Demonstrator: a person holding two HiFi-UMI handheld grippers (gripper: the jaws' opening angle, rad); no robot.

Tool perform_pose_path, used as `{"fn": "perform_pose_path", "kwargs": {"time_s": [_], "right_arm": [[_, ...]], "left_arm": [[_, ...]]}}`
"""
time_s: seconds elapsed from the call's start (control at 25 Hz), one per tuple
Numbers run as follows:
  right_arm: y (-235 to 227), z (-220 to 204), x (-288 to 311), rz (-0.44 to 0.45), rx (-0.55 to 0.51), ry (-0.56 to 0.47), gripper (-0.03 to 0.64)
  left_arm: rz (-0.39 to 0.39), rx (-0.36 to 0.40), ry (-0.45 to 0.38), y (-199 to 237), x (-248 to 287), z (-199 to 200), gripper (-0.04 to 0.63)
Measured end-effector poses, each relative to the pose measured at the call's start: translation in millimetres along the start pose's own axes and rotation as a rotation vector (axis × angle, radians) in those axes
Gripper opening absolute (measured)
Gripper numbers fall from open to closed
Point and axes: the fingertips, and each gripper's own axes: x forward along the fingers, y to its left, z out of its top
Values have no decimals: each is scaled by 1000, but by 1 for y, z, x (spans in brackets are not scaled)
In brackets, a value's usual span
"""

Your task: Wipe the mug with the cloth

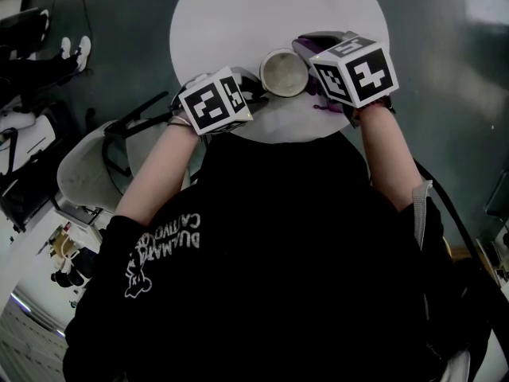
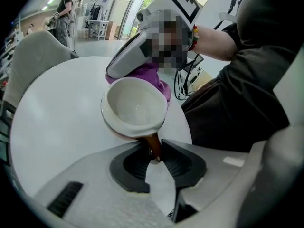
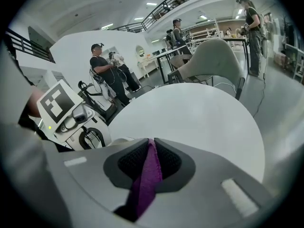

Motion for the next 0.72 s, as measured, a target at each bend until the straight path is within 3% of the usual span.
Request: {"fn": "perform_pose_path", "kwargs": {"time_s": [0.32,0.72], "right_arm": [[5,8,6,20,-42,21,41],[23,18,9,12,-246,112,40]], "left_arm": [[4,-14,-16,2,2,2,71],[11,-18,-8,1,-3,4,69]]}}
